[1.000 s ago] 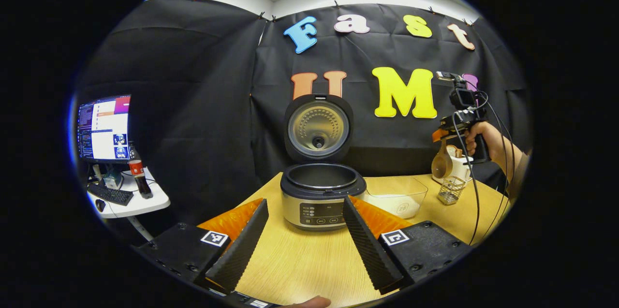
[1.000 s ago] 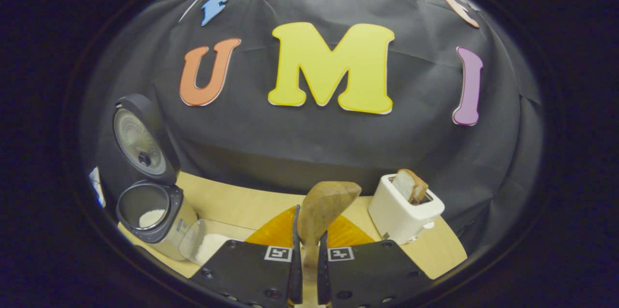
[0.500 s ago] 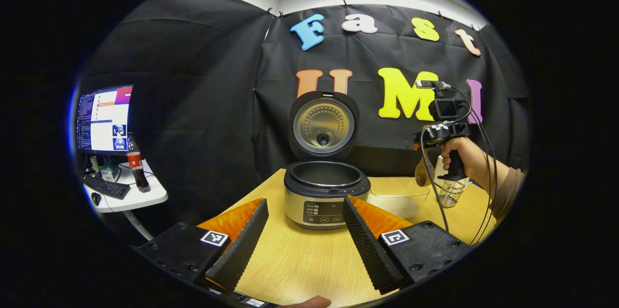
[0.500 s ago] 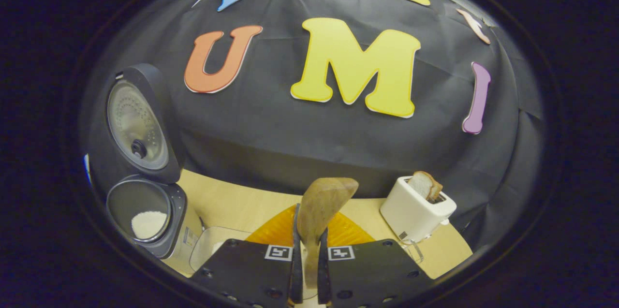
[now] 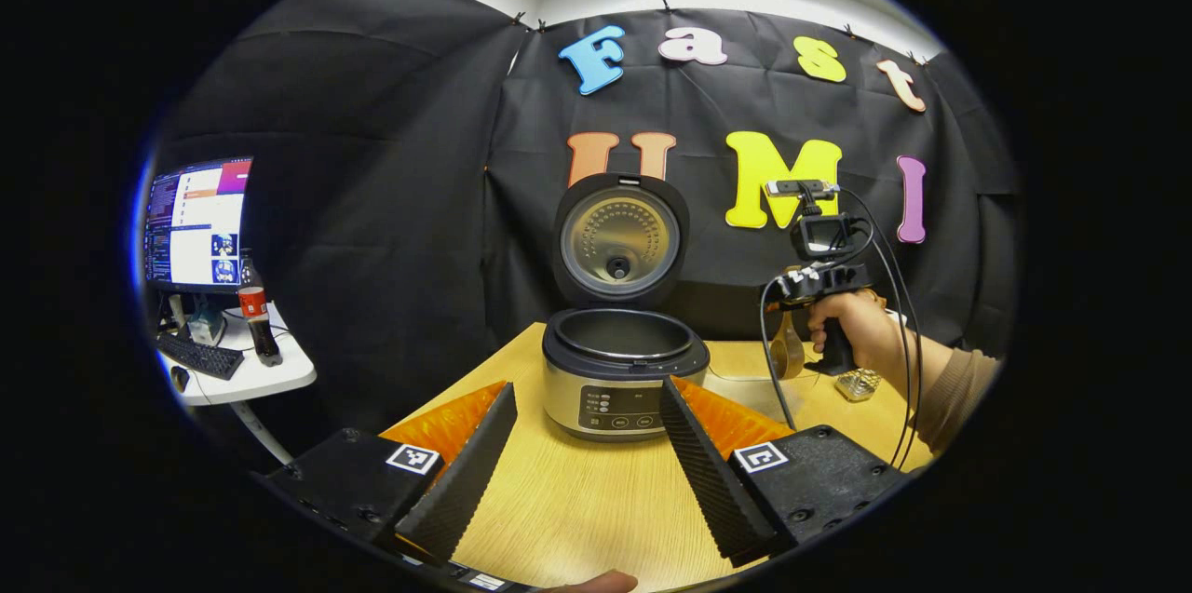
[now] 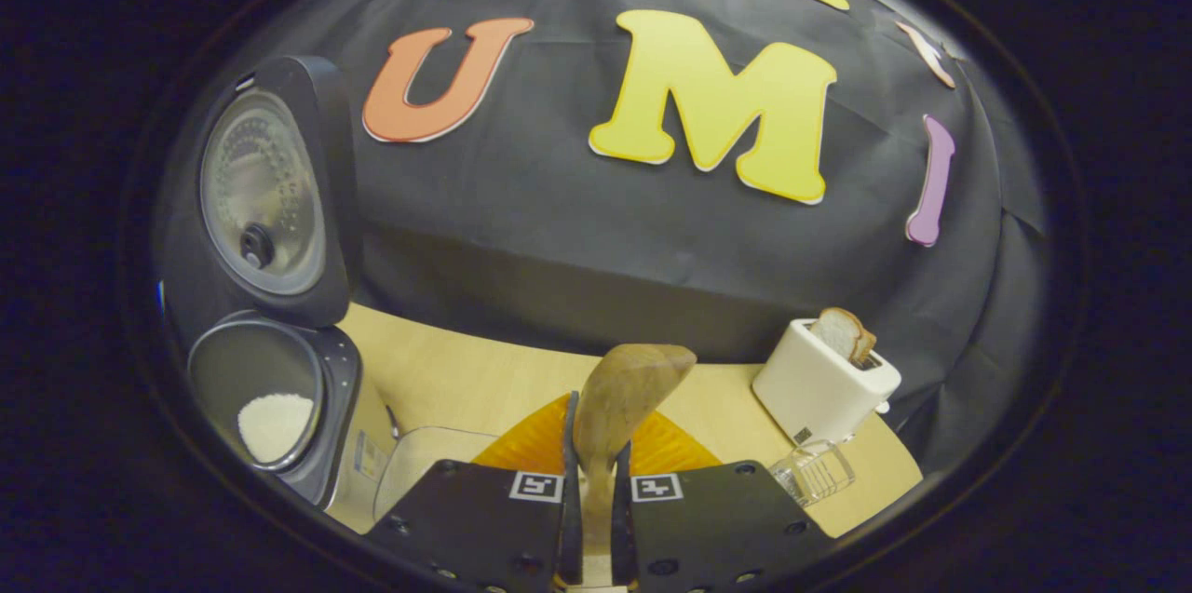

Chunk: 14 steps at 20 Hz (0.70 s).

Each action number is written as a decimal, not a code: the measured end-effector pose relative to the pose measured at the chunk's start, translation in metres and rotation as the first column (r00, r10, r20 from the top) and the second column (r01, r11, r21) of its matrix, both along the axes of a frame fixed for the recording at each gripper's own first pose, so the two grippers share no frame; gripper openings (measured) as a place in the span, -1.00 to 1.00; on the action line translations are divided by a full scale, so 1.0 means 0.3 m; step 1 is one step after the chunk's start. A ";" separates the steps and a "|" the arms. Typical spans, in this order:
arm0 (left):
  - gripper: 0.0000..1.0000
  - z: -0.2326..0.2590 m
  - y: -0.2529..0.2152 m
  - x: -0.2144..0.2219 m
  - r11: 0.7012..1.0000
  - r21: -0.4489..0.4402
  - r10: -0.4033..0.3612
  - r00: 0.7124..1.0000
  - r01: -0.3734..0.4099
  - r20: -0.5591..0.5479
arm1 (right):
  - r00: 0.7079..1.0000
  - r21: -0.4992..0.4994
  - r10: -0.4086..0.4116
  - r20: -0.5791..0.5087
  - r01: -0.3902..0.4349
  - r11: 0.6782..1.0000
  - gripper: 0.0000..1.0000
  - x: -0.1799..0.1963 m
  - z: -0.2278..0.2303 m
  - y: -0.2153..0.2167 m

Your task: Close the left gripper, press the button to open the rice cooker; take a wooden spoon from the chopstick holder with the right hand, scoop a spoonful of rice and pour it into the rice cooker, then put the wooden spoon back into the chopstick holder.

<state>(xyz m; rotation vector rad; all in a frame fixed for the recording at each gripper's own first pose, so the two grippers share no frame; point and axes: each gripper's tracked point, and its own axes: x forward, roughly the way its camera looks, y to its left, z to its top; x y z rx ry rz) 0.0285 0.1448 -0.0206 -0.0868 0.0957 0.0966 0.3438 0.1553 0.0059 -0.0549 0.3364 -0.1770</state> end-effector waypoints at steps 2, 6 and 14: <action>0.97 0.004 0.003 -0.006 1.000 -0.001 0.000 1.000 0.000 0.004 | 0.998 0.011 -0.062 0.001 0.062 0.998 -0.77 0.016 -0.066 -0.021; 0.97 0.015 0.007 -0.007 1.000 -0.011 -0.015 1.000 0.015 0.024 | 0.993 0.025 -0.121 -0.017 0.121 0.992 -0.77 0.043 -0.130 -0.020; 0.97 -0.029 0.032 0.010 0.998 -0.053 -0.028 1.000 0.027 -0.006 | 0.996 0.196 0.011 -0.089 0.007 0.981 -0.77 0.044 -0.186 0.215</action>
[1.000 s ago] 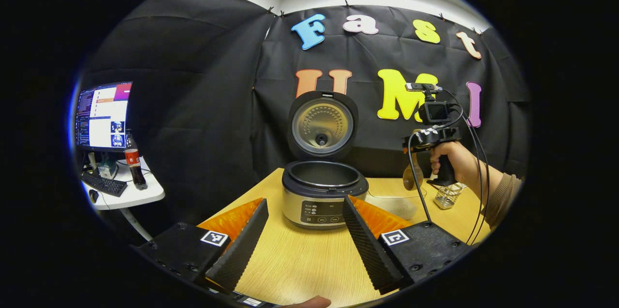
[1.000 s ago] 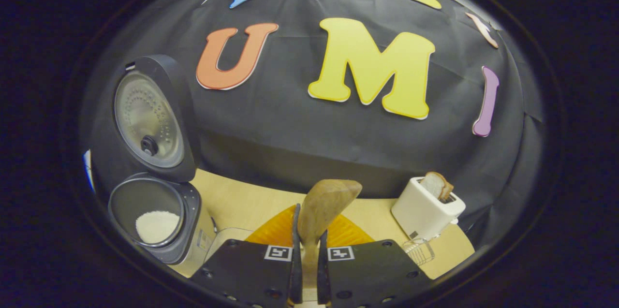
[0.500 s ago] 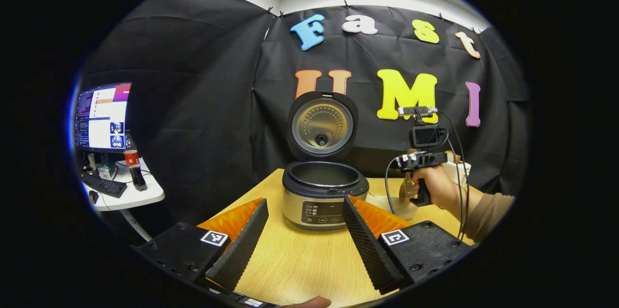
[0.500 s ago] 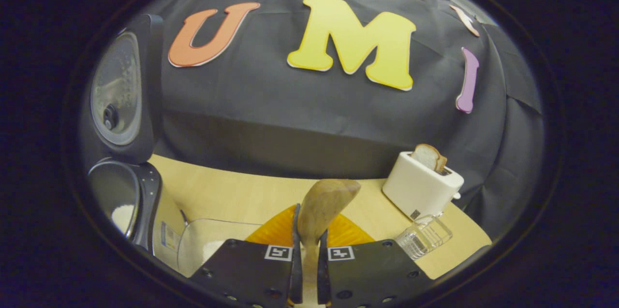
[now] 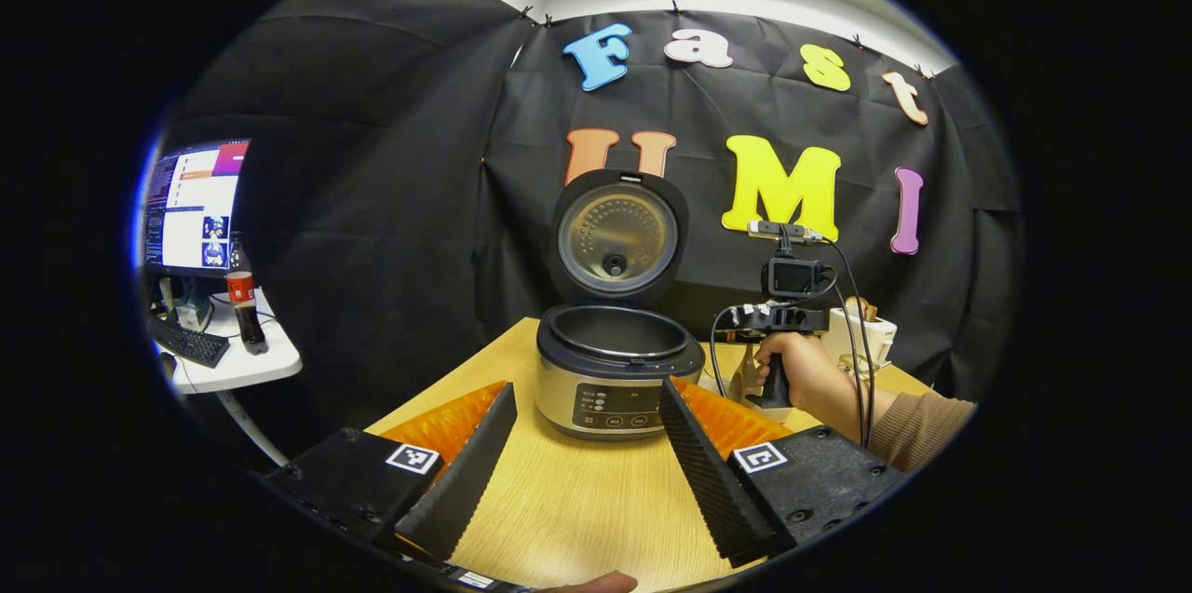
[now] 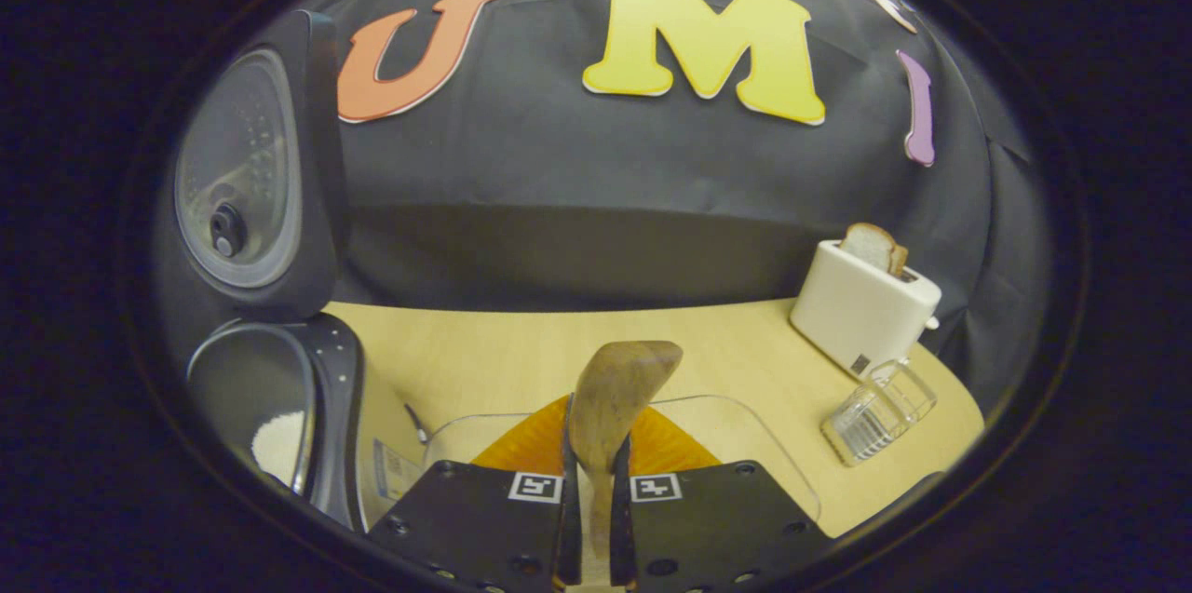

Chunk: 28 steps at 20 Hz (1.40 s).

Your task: Close the left gripper, press the button to open the rice cooker; take a wooden spoon from the chopstick holder with the right hand, scoop a spoonful of rice and pour it into the rice cooker, then put the wooden spoon back into the chopstick holder.

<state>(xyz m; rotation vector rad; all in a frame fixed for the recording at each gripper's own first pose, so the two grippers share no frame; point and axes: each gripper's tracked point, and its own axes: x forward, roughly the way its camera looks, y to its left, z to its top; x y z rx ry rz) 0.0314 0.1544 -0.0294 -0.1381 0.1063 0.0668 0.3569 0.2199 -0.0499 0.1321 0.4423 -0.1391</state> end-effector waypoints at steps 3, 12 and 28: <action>0.94 -0.005 -0.008 0.005 1.000 0.003 -0.004 1.000 0.004 -0.005 | 0.998 0.095 0.059 -0.004 -0.059 0.994 -0.77 -0.007 0.005 0.055; 0.94 -0.018 -0.078 0.017 0.998 0.053 -0.045 0.999 0.046 -0.023 | 0.992 0.422 0.125 -0.024 -0.104 0.901 -0.75 -0.131 -0.023 -0.017; 0.94 -0.039 -0.085 0.022 0.998 0.039 -0.055 0.998 0.056 -0.044 | 0.994 0.901 0.073 -0.080 0.041 0.431 -0.75 -0.075 -0.096 -0.106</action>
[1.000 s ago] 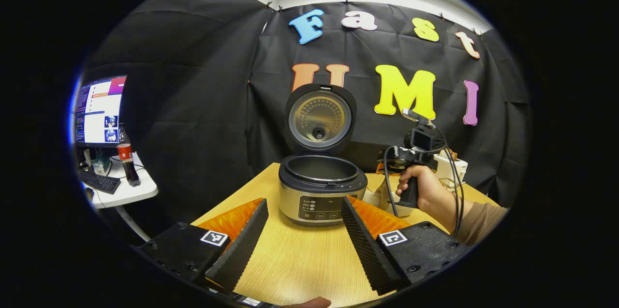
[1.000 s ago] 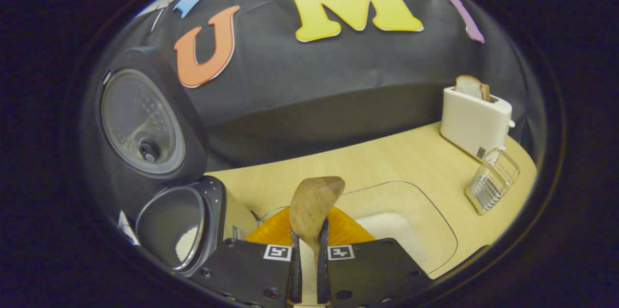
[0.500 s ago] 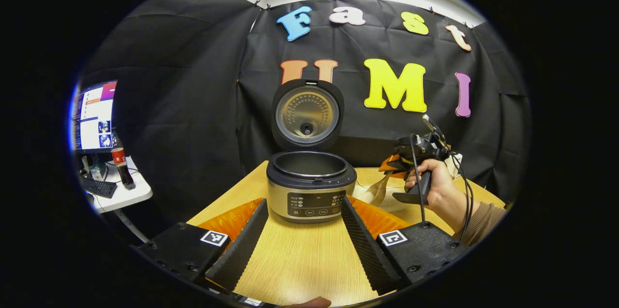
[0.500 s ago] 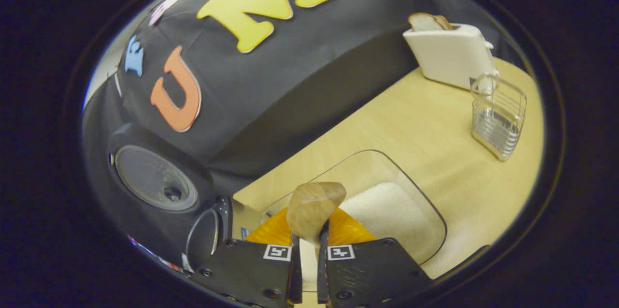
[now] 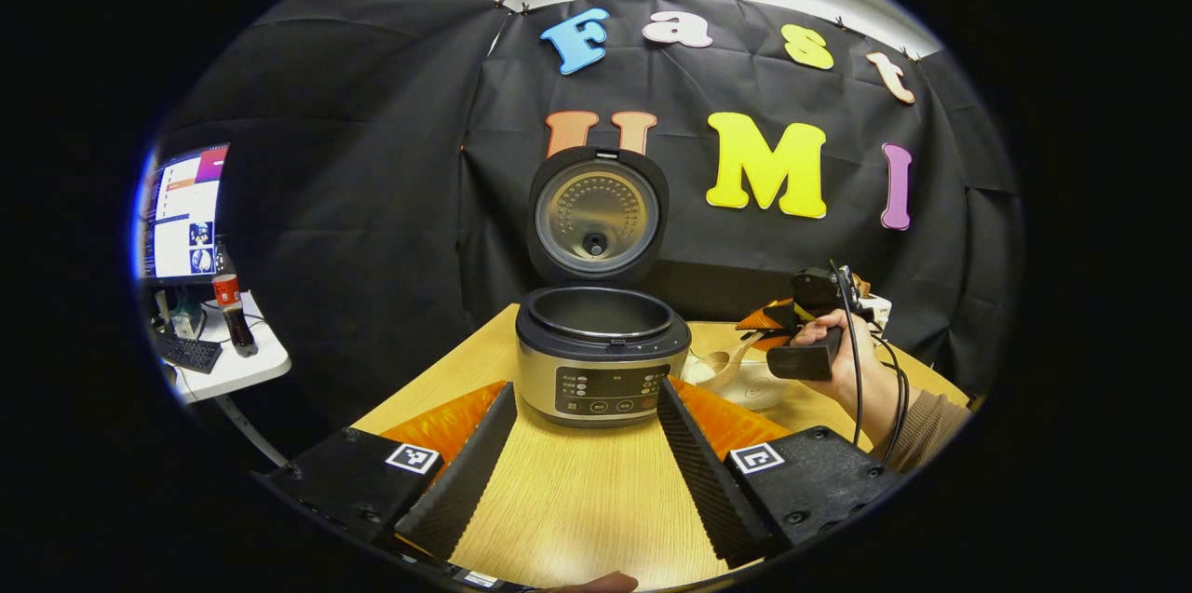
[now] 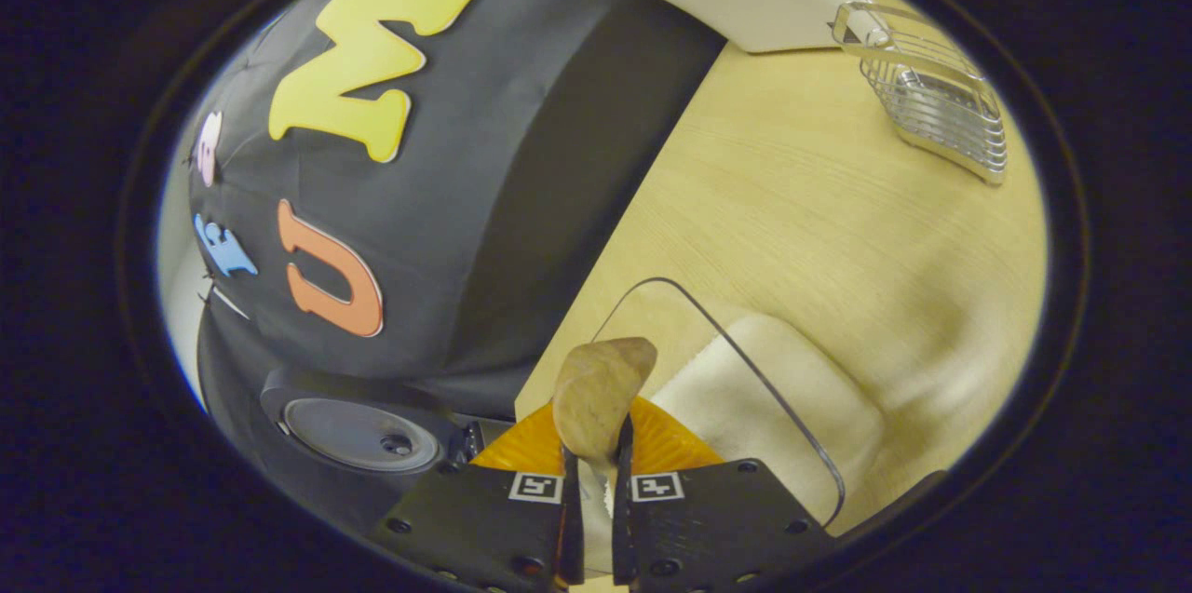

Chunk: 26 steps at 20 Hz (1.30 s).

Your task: Close the left gripper, press the button to open the rice cooker; take a wooden spoon from the chopstick holder with the right hand, scoop a spoonful of rice and pour it into the rice cooker, then put the wooden spoon back into the chopstick holder.

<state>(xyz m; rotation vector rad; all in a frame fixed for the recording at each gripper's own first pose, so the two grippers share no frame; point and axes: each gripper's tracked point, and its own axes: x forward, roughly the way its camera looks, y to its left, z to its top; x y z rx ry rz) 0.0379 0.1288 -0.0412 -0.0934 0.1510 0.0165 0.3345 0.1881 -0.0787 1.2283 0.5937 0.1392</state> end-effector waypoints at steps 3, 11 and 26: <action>0.94 0.011 -0.003 0.018 1.000 0.002 -0.005 1.000 0.005 0.004 | 1.000 0.058 -0.010 -0.006 0.010 0.998 -0.76 0.003 0.007 0.002; 0.94 0.014 -0.003 0.018 1.000 -0.001 0.000 1.000 0.000 0.004 | 0.993 0.174 -0.104 0.064 0.091 0.980 -0.77 -0.046 0.097 -0.112; 0.94 0.048 -0.013 -0.013 0.999 0.014 -0.032 0.999 0.031 0.029 | 0.982 0.522 -0.161 0.100 0.085 0.849 -0.77 -0.149 0.381 -0.123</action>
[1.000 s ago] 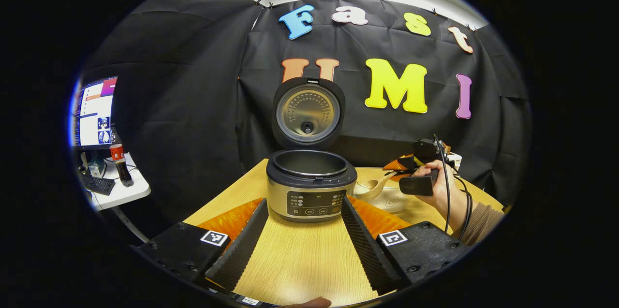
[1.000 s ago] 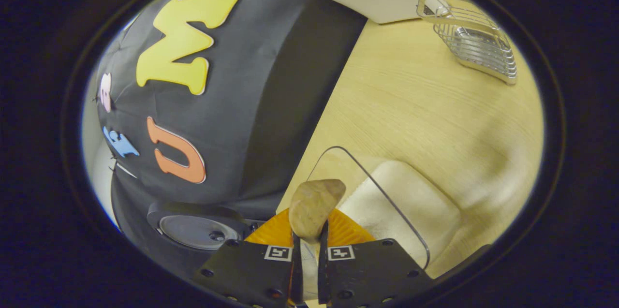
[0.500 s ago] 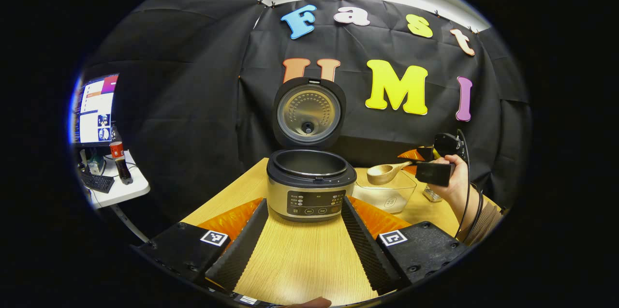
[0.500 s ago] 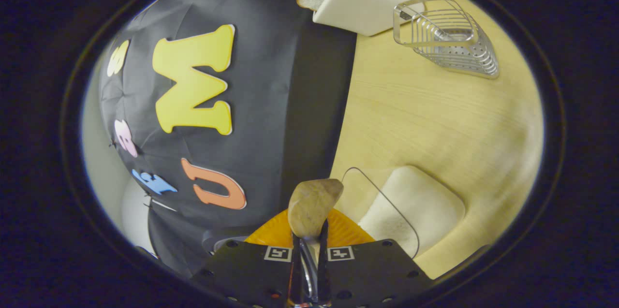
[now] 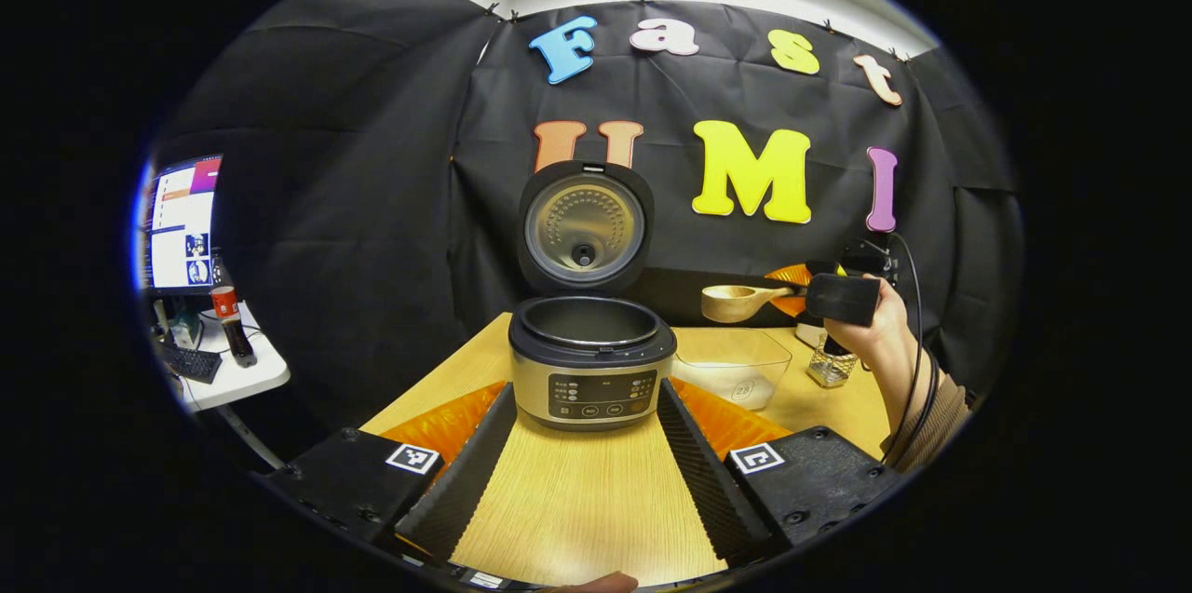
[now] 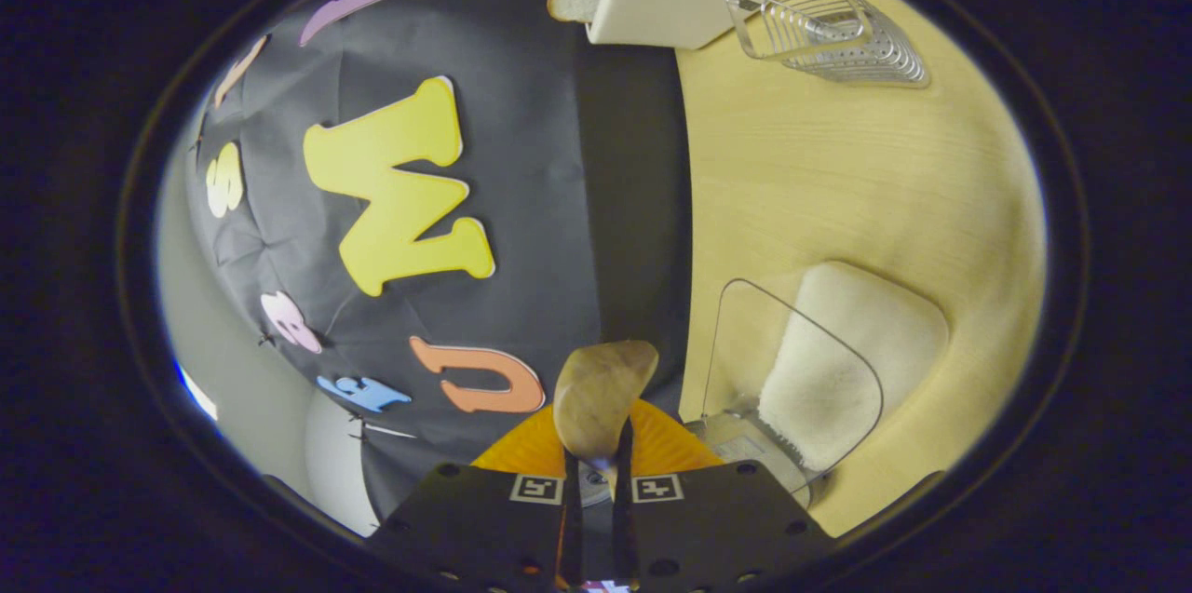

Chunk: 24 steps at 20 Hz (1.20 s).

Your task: Close the left gripper, press the button to open the rice cooker; take a wooden spoon from the chopstick holder with the right hand, scoop a spoonful of rice and pour it into the rice cooker, then put the wooden spoon back into the chopstick holder.

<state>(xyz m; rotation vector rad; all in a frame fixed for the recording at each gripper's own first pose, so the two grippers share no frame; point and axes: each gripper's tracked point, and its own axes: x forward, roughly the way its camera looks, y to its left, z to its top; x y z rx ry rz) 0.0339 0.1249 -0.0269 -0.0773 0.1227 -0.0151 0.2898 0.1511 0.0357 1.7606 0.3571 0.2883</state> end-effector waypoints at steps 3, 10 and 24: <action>0.94 0.008 0.021 -0.026 1.000 -0.005 -0.001 1.000 0.001 0.006 | 1.000 -0.025 0.012 0.018 -0.012 1.000 -0.77 -0.010 0.063 0.043; 0.95 0.001 0.078 -0.034 1.000 -0.014 0.025 1.000 -0.026 -0.014 | 0.998 -0.210 0.060 0.034 -0.051 0.976 -0.77 0.007 0.178 0.250; 0.95 -0.003 0.217 -0.058 0.993 0.011 0.121 0.993 -0.120 -0.018 | 0.990 -0.763 0.129 0.061 -0.037 0.645 -0.76 0.122 0.180 0.663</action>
